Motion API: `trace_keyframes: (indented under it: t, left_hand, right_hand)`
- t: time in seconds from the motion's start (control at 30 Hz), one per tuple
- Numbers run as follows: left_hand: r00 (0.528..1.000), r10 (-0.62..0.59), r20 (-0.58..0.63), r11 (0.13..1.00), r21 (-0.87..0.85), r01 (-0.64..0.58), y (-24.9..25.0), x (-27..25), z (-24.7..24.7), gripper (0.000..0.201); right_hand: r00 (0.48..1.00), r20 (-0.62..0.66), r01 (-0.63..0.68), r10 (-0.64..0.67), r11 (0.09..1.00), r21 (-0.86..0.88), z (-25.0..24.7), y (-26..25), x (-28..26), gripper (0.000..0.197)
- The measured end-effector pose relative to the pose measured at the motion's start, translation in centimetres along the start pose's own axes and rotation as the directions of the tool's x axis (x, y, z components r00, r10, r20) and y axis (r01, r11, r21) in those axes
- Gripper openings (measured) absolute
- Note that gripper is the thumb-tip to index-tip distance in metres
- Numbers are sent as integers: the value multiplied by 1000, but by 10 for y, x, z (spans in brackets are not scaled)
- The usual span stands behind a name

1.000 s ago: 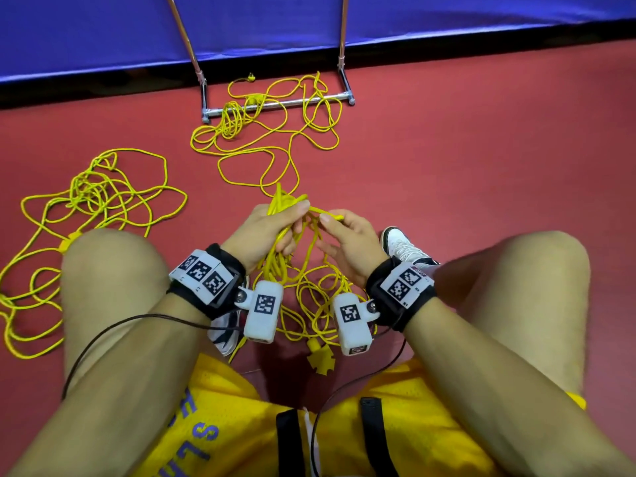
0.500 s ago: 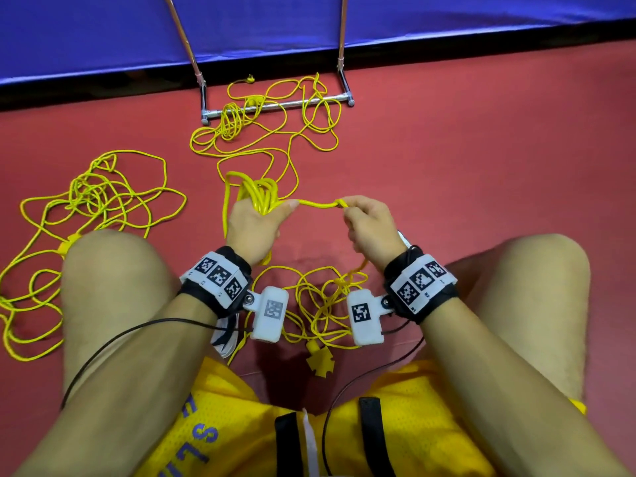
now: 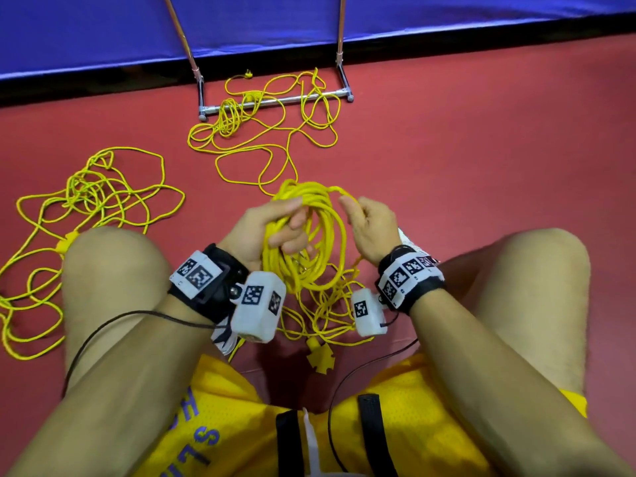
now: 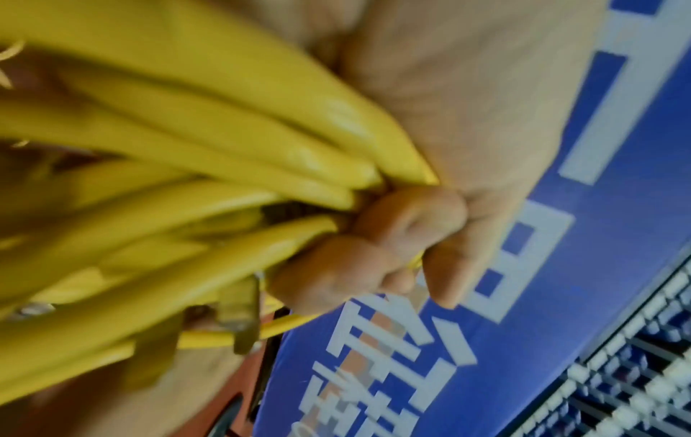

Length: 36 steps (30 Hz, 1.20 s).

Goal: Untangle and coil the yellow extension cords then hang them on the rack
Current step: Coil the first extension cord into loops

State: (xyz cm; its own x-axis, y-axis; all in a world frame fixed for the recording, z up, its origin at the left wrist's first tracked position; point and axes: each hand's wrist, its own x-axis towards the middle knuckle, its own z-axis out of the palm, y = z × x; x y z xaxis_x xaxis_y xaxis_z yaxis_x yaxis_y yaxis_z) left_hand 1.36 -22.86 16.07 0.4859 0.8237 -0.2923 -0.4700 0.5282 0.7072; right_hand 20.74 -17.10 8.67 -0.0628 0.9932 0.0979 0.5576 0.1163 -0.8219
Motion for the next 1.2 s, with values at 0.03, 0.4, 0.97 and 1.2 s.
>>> trace_keyframes:
  t: [0.03,0.4,0.97,1.2]
  left_hand:
    - [1000,6,6,998,-61,-5,5,-2,-4,34]
    - [815,259,-518,785,-378,-490,38,0,-37,30]
    - [700,643,-312,354,931,90,17,8,-47,40]
    - [933,166,-319,452,865,216,-14,15,-15,75]
  right_hand:
    - [995,96,-28,30,999,-23,3,4,-1,65]
    - [702,633,-276,326,944,-181,24,18,-34,39]
    - [767,560,442,-313,891,-107,5,-50,-51,22]
    - [832,103,555,-546,807,-203,-4,-55,-45,27]
